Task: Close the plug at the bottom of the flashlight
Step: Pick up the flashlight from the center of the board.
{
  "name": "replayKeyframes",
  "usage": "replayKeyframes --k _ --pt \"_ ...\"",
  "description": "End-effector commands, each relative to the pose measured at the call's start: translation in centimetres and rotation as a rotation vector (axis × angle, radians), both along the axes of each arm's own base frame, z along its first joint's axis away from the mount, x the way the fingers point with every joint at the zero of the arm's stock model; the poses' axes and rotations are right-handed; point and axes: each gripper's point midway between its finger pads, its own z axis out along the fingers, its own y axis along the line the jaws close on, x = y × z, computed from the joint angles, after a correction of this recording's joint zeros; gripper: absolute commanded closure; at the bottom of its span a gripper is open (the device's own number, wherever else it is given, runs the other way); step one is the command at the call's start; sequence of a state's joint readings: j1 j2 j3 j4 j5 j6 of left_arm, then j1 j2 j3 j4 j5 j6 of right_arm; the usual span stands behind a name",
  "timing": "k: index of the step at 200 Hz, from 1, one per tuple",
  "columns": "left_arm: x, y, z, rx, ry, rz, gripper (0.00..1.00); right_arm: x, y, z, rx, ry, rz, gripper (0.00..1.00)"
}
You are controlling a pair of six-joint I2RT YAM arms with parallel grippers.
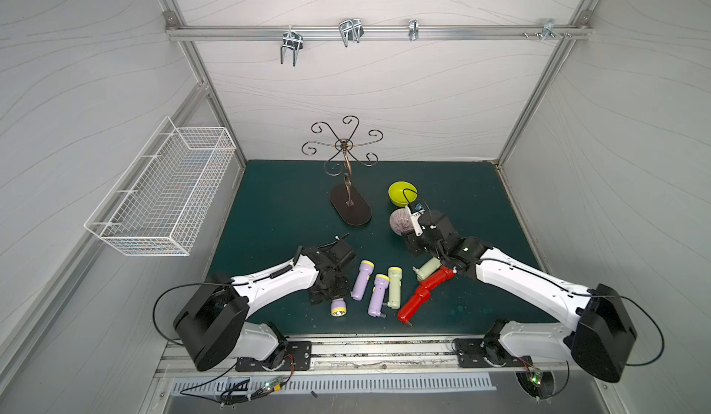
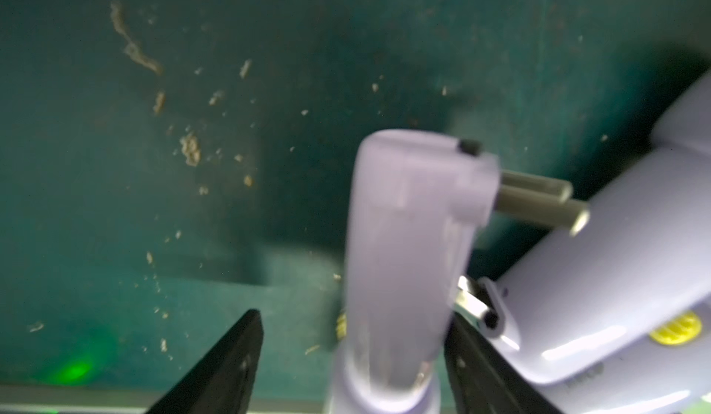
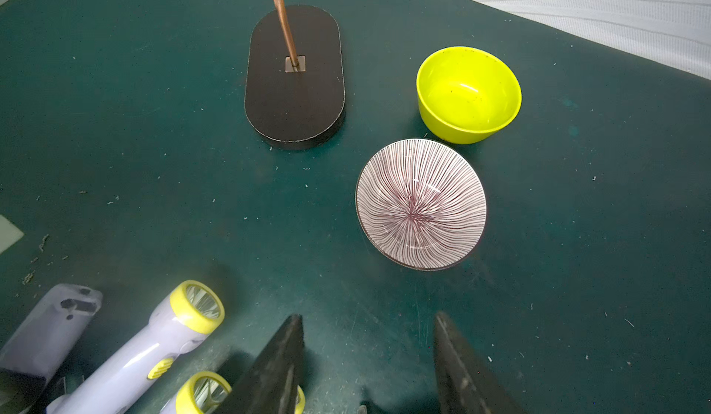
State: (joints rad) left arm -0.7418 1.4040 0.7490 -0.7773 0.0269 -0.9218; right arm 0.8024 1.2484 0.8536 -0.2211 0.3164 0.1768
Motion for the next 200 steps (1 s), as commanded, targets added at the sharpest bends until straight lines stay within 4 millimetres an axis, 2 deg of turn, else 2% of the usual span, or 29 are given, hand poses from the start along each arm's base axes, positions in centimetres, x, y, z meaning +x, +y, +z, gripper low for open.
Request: replayKeyframes --k 1,42,69,92,117,126,149,166,193,200 --pt "1.5 -0.8 0.5 0.020 -0.022 -0.018 0.40 0.3 -0.3 0.1 -0.005 0.009 -0.021 0.44" --pt "2.5 -0.7 -0.3 0.089 -0.016 -0.055 0.59 0.6 -0.4 -0.6 -0.014 0.026 -0.029 0.44" --pt "3.1 -0.2 -0.9 0.144 -0.020 -0.072 0.63 0.9 -0.6 -1.0 -0.020 0.042 -0.037 0.44" --pt "3.5 0.1 -1.2 0.168 -0.040 -0.089 0.77 1.1 -0.9 -1.3 -0.023 0.048 -0.049 0.44" --pt "4.3 0.0 -0.3 0.168 -0.077 -0.110 0.93 1.5 -1.2 -1.3 -0.011 0.054 -0.065 0.44" --pt "4.7 -0.2 0.3 0.155 -0.110 -0.125 1.00 1.6 -1.2 -1.3 -0.003 0.058 -0.066 0.44" --pt "6.4 -0.8 2.6 0.126 -0.220 -0.177 1.00 1.7 -1.4 -0.8 0.015 0.053 -0.071 0.46" --pt "7.7 -0.5 5.2 0.133 -0.325 -0.180 1.00 1.6 -1.4 -0.3 0.033 0.044 -0.063 0.47" --pt "9.5 1.0 10.0 0.154 -0.529 -0.127 1.00 1.4 -1.5 0.7 0.051 0.013 -0.053 0.48" --pt "9.8 0.6 10.8 0.115 -0.571 -0.148 1.00 1.4 -1.5 0.9 0.056 0.005 -0.052 0.48"
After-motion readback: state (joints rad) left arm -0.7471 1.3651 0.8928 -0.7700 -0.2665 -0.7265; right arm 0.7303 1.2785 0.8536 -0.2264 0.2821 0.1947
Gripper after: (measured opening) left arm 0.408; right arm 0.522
